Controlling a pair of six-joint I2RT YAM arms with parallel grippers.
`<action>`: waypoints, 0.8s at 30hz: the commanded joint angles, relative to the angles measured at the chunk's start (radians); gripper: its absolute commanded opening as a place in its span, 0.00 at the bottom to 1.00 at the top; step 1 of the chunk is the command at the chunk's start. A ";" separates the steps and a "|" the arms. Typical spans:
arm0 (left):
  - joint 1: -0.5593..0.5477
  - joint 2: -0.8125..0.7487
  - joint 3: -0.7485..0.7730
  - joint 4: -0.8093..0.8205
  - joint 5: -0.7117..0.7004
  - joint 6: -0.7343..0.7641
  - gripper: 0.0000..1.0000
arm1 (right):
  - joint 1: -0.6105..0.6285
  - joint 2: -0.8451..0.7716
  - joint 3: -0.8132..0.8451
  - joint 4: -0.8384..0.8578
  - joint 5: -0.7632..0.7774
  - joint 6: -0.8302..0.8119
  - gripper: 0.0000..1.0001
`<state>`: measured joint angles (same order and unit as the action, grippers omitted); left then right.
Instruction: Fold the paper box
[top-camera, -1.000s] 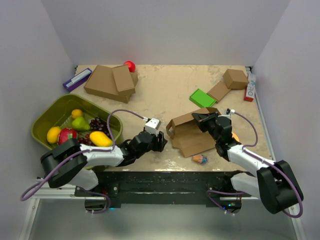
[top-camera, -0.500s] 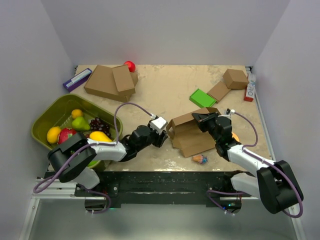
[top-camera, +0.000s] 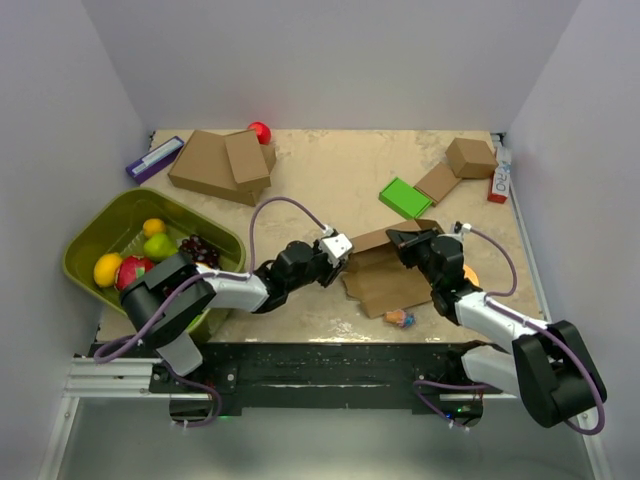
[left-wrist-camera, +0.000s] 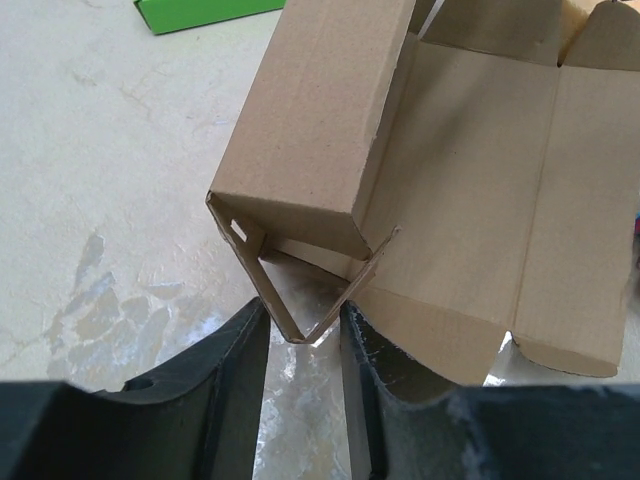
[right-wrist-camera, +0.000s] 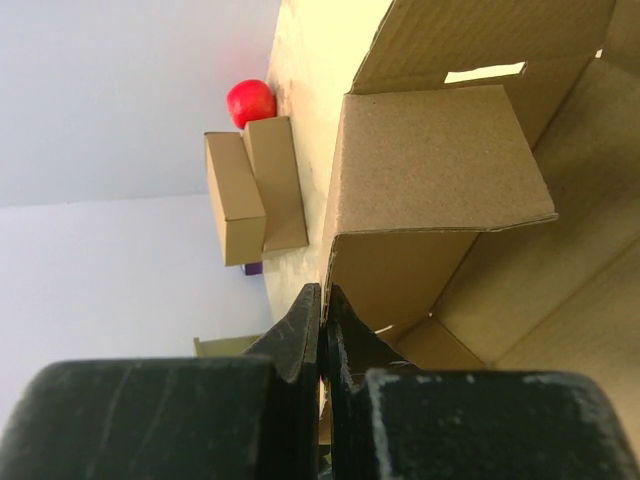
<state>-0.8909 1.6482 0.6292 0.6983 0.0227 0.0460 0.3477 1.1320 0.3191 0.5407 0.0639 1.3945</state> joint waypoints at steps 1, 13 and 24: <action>0.004 0.019 0.041 0.092 0.046 0.019 0.37 | 0.004 0.011 -0.029 0.028 0.025 -0.008 0.00; -0.008 0.062 0.038 0.150 0.077 -0.077 0.36 | 0.005 0.008 -0.087 0.028 0.037 -0.020 0.00; -0.071 0.120 0.072 0.176 -0.048 -0.190 0.37 | 0.005 0.005 -0.104 0.028 0.045 -0.020 0.00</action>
<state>-0.9356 1.7454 0.6453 0.8017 0.0383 -0.0689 0.3458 1.1374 0.2329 0.5922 0.0986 1.3952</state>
